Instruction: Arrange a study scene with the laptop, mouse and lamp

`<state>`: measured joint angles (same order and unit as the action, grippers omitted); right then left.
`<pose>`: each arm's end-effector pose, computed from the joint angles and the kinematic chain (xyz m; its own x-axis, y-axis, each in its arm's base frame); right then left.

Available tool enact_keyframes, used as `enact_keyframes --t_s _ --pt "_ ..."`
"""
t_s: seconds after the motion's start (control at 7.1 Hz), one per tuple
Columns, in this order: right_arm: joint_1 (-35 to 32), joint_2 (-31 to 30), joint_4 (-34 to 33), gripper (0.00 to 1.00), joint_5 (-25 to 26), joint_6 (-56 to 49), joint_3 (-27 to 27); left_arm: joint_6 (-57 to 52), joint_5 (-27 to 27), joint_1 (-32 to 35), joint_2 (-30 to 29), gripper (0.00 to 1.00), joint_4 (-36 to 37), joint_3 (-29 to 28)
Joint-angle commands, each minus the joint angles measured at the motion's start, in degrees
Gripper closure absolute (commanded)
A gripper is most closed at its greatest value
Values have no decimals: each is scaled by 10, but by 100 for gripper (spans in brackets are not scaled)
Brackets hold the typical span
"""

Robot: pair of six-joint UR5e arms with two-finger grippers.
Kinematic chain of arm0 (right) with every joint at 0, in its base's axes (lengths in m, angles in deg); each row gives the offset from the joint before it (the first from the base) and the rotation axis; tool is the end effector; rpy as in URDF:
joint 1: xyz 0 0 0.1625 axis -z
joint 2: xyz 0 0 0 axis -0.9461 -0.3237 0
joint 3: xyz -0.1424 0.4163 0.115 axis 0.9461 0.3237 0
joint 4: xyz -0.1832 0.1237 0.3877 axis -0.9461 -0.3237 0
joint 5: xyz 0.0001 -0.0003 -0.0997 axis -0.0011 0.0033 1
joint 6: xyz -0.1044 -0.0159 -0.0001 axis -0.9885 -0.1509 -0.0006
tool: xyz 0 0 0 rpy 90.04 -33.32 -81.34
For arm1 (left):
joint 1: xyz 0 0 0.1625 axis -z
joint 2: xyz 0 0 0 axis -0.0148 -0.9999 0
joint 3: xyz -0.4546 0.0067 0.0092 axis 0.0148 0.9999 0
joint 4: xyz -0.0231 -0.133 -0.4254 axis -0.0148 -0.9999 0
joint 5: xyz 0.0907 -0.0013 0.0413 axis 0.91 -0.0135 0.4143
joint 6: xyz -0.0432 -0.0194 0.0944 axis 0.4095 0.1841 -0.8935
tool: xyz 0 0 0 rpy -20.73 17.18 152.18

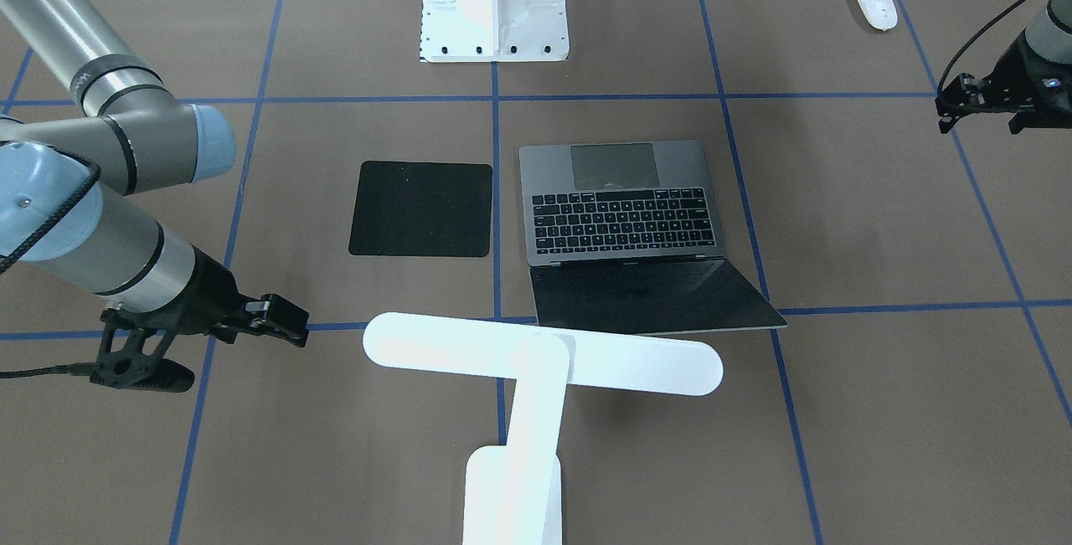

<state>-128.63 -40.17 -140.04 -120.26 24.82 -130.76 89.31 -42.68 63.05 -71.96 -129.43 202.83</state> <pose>-0.3621 -0.6893 0.3496 0.5647 0.1351 0.8142 -0.1352 0.9883 -0.0703 0.1125 -0.4063 0.5919 0.7972 0.1179 -0.5921 -0.0785 0.9927 0.0919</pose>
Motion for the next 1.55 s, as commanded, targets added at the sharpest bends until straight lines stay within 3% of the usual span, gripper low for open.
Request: enact_keyframes --t_s 0.0,0.28,0.42,0.56,0.99,1.27,1.41 --pt "-45 -28 -173 0 1 -161 -69 51 -26 0 122 0 -147 -3" --pt "-78 -64 -268 0 -1 -280 -125 139 -28 -7 201 0 -260 -9" --pt "-87 -83 -325 0 -1 -316 -164 141 -31 -10 214 0 -265 -17" --pt "-87 -120 -338 0 -2 -331 -212 141 -30 -11 215 0 -280 -36" --pt "-85 -142 -340 0 -4 -323 -253 153 -31 -43 217 0 -332 -69" --pt "-85 -143 -340 0 -4 -322 -256 295 -36 -129 213 0 -400 -72" --pt "-84 -143 -340 0 -4 -320 -256 357 -7 -182 215 0 -431 -73"
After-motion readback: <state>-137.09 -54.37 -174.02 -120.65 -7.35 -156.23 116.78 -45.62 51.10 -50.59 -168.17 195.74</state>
